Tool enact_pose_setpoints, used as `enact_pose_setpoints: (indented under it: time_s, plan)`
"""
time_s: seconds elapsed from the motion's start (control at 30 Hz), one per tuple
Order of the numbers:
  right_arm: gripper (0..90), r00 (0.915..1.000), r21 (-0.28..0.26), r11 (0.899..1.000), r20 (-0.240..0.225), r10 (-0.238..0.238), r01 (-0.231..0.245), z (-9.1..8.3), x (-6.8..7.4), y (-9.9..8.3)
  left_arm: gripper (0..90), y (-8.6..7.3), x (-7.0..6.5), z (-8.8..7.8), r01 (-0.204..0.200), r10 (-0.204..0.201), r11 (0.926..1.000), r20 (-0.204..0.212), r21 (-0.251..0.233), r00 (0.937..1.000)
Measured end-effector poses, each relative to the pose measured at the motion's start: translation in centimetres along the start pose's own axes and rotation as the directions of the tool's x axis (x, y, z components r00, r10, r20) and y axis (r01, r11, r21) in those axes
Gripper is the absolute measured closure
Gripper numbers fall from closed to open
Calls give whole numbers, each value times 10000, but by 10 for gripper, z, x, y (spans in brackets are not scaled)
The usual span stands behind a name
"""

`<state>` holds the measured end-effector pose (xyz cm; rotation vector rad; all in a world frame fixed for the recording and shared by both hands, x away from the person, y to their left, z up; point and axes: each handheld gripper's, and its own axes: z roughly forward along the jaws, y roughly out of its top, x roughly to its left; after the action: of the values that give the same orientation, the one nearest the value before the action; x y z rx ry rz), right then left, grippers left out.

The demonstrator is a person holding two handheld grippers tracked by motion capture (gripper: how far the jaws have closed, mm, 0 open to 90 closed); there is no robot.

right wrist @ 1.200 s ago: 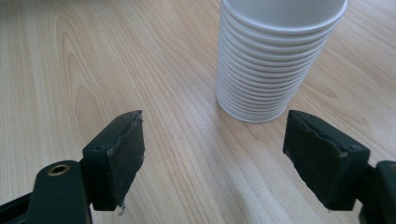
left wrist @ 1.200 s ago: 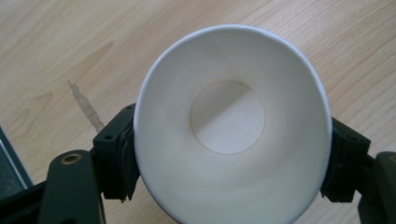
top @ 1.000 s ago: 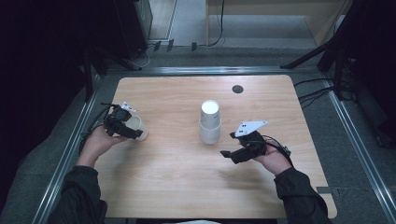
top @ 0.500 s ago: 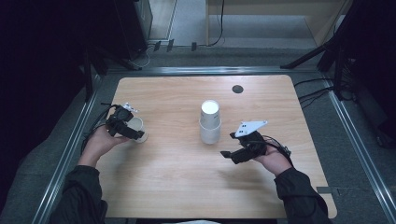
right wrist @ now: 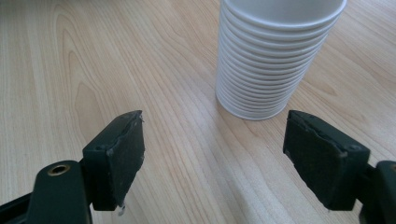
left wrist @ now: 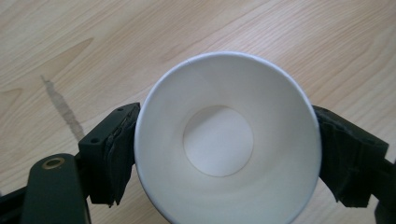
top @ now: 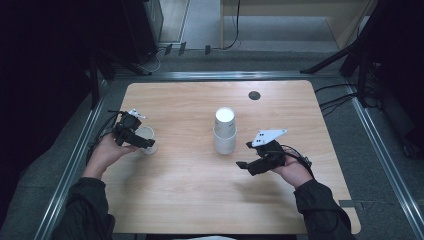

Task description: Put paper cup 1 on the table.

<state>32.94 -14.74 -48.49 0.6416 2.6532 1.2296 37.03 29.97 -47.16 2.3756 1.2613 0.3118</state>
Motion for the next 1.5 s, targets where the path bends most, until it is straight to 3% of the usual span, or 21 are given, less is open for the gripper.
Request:
enact_pose_setpoints:
  time_s: [0.4,0.77,0.93,1.13,1.27,1.33,1.43,1.5]
  plan:
    - [212,9999,54,10000,-108,15,-14,0,0,0,155,-4,3,-25,140,-110,9955,321,-935,9994]
    - [212,9997,54,10000,-223,40,-39,1,-2,2,153,-4,1,-47,234,-215,9880,140,-1524,9997]
    - [212,9998,-36,10000,-176,-75,75,1,-3,3,157,-3,-2,-56,387,-283,9809,565,-1908,9980]
    - [211,9998,-461,9988,-142,167,-173,-1,-5,5,161,1,-9,-61,307,-107,9762,936,-2148,9956]
    - [188,9936,-717,9917,-426,1043,-1071,-4,-7,9,161,5,-16,-61,163,76,9742,1048,-2251,9945]
    - [168,9914,-706,9899,-556,1188,-1226,-6,-9,9,161,7,-21,-61,15,239,9744,1100,-2250,9936]
    - [168,9975,-637,9957,-263,657,-673,-8,-8,9,161,11,-31,-59,-205,488,9739,1199,-2260,9916]
    - [170,9980,-660,9961,-278,569,-586,-10,-8,11,161,14,-37,-57,-342,645,9737,1288,-2252,9896]
